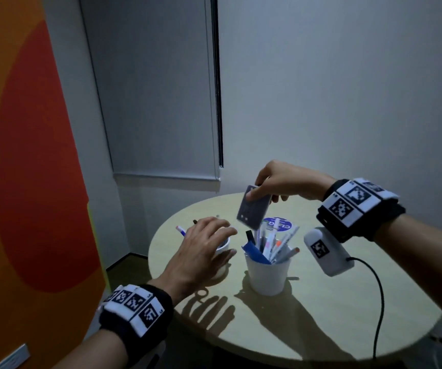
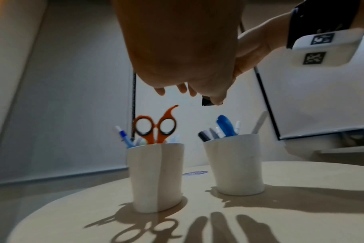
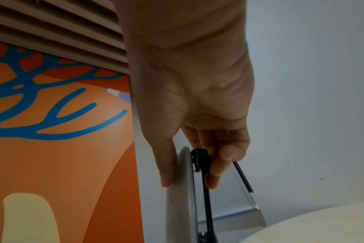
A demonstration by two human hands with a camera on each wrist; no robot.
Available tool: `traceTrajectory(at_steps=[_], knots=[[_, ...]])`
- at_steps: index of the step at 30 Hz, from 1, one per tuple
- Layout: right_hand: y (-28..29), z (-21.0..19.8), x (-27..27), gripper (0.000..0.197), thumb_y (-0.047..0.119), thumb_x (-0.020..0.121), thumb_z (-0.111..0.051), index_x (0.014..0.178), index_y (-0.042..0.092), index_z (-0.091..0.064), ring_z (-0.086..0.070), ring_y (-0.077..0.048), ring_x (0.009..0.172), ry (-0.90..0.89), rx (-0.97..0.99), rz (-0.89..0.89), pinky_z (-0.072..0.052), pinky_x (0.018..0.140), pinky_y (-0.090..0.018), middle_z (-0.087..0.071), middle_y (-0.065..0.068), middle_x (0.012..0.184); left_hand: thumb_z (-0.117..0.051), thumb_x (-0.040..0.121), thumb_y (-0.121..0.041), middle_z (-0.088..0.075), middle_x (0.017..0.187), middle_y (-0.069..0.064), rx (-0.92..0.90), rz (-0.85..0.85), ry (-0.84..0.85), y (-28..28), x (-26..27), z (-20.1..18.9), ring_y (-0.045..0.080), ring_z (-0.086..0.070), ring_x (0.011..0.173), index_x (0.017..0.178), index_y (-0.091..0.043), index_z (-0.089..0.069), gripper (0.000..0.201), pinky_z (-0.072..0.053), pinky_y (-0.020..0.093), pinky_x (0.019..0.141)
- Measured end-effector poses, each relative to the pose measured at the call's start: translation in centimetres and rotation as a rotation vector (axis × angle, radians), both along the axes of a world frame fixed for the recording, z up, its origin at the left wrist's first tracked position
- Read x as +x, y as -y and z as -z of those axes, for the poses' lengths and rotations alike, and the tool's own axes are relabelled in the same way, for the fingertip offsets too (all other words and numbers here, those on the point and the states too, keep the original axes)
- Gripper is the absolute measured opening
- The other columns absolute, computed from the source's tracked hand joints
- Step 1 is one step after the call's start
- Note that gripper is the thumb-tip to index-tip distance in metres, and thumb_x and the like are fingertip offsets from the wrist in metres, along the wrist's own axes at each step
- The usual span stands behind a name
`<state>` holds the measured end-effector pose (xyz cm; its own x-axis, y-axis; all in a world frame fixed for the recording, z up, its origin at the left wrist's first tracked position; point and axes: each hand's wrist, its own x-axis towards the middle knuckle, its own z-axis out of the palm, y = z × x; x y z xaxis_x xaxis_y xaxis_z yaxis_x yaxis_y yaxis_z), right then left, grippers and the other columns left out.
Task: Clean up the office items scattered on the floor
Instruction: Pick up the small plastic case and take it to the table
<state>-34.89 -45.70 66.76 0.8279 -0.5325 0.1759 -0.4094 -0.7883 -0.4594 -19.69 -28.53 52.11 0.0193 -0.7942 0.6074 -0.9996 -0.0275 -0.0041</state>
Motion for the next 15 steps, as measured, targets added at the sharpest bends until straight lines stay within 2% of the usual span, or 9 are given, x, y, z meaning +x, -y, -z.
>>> traceTrajectory(at_steps=[3, 6, 9, 12, 14, 15], knots=[[1.1, -0.6, -3.4, 0.035, 0.044, 0.076, -0.077, 0.09, 0.011, -0.075, -0.06, -0.014, 0.062, -0.045, 0.056, -0.004, -0.044, 0.051, -0.027, -0.074, -0.012, 0.081, -0.06, 0.092, -0.043, -0.043, 0.144, -0.009, 0.067, 0.126, 0.025, 2.1, -3.0, 0.0, 0.01, -0.036, 0.132, 0.133, -0.04, -0.047, 0.043, -0.04, 0.028, 0.102], [1.9, 0.0, -6.2, 0.035, 0.042, 0.075, -0.08, 0.09, 0.012, -0.076, -0.059, -0.014, 0.062, -0.073, 0.124, 0.001, -0.043, 0.051, -0.027, -0.073, -0.01, 0.078, -0.062, 0.094, -0.031, -0.039, 0.147, -0.005, 0.155, 0.084, -0.029, 4.0, -4.6, 0.0, 0.013, -0.046, 0.125, 0.13, -0.038, -0.053, 0.039, -0.05, 0.031, 0.095], [1.9, 1.5, -7.5, 0.034, 0.041, 0.075, -0.08, 0.092, 0.012, -0.076, -0.059, -0.013, 0.061, -0.087, 0.174, -0.008, -0.044, 0.051, -0.028, -0.073, -0.01, 0.079, -0.062, 0.094, -0.017, -0.057, 0.127, 0.0, 0.147, 0.054, -0.2, 5.2, -4.9, -0.3, 0.017, -0.058, 0.111, 0.119, -0.025, -0.066, 0.027, -0.054, 0.035, 0.091], [1.7, 3.4, -7.3, 0.035, 0.044, 0.076, -0.077, 0.092, 0.013, -0.075, -0.06, -0.014, 0.062, -0.064, 0.152, -0.01, -0.045, 0.051, -0.027, -0.074, -0.013, 0.085, -0.063, 0.093, -0.011, -0.065, 0.107, 0.0, 0.089, -0.003, -0.326, 6.5, -4.5, -0.2, 0.015, -0.06, 0.098, 0.111, -0.022, -0.07, 0.022, -0.056, 0.035, 0.086], [1.6, 4.4, -6.6, 0.034, 0.044, 0.078, -0.075, 0.092, 0.012, -0.074, -0.058, -0.014, 0.061, -0.035, 0.113, 0.012, -0.044, 0.048, -0.024, -0.073, -0.013, 0.083, -0.063, 0.093, -0.008, -0.066, 0.104, 0.0, 0.05, -0.041, -0.355, 7.1, -4.5, -0.2, 0.013, -0.062, 0.094, 0.108, -0.021, -0.07, 0.022, -0.058, 0.028, 0.081], [1.6, 4.8, -6.2, 0.034, 0.043, 0.079, -0.075, 0.092, 0.012, -0.073, -0.057, -0.014, 0.06, -0.021, 0.09, 0.028, -0.043, 0.047, -0.022, -0.072, -0.012, 0.08, -0.062, 0.093, -0.005, -0.065, 0.105, 0.0, 0.033, -0.058, -0.362, 7.4, -4.5, -0.3, 0.011, -0.063, 0.093, 0.108, -0.02, -0.07, 0.023, -0.056, 0.02, 0.077]])
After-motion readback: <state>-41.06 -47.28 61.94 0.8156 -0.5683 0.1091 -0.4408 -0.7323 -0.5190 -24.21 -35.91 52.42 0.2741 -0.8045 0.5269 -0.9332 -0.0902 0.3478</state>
